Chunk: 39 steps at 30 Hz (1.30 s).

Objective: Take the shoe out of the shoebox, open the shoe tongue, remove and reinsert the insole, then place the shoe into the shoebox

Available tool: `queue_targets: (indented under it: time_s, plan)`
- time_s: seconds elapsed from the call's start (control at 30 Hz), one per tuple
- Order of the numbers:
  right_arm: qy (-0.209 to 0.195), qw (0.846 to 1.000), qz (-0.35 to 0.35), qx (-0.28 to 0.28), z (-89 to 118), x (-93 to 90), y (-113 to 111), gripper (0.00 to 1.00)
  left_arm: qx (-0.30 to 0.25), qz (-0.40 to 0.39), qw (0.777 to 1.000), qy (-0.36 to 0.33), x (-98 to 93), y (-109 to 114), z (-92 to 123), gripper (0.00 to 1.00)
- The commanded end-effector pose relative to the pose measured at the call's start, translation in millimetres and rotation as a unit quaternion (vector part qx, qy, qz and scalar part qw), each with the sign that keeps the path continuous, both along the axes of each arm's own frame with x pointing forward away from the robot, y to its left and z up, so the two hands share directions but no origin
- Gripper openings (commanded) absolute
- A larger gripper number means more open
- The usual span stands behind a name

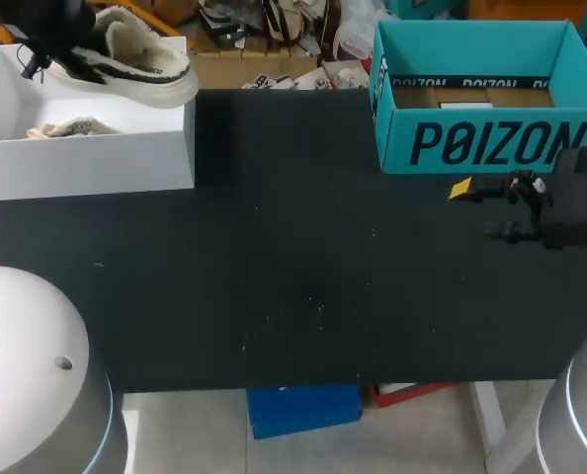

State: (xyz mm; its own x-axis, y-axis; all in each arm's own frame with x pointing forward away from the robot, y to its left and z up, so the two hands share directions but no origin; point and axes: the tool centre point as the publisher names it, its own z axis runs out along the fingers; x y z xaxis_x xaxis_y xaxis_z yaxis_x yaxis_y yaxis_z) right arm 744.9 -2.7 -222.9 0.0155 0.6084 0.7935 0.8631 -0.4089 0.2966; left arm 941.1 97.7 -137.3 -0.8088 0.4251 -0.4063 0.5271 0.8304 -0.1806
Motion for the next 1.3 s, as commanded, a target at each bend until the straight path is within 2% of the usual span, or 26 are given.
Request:
queue_targets:
  time_s: [0.03, 0.23, 0.33, 0.43, 0.63, 0.83, 1.07, 1.3]
  plan:
    - [0.001, 1.0, 0.0, 0.0, 0.2, 0.4, 0.2, 1.0, 0.0, 0.0, 1.0, -0.003, -2.5, 1.2, 1.4, 0.0]
    - [0.001, 1.0, 0.0, 0.0, 0.2, 0.4, 0.2, 1.0, 0.0, 0.0, 1.0, -0.003, -2.5, 1.2, 1.4, 0.0]
    - [0.001, 1.0, 0.0, 0.0, 0.2, 0.4, 0.2, 1.0, 0.0, 0.055, 0.998, 0.028, 19.0, 4.5, -3.1, 0.0]
    - [0.001, 1.0, 0.0, 0.0, 0.2, 0.4, 0.2, 1.0, 0.01, 0.117, 0.992, 0.046, 47.9, 26.6, -10.4, 0.0]
    - [0.001, 1.0, 0.0, 0.0, 0.2, 0.4, 0.2, 1.0, 0.042, 0.21, 0.976, 0.046, 100.9, 85.9, -33.9, 0.0]
    - [0.001, 1.0, 0.0, 0.0, 0.2, 0.4, 0.2, 1.0, 0.068, 0.245, 0.966, 0.043, 132.9, 124.1, -56.0, 0.0]
    - [0.001, 1.0, 0.0, 0.0, 0.2, 0.4, 0.2, 1.0, 0.077, 0.244, 0.966, 0.03, 158.6, 133.1, -74.5, 0.0]
    - [0.001, 1.0, 0.0, 0.0, 0.2, 0.4, 0.2, 1.0, 0.081, 0.276, 0.957, 0.021, 182.8, 140.7, -93.8, 0.0]
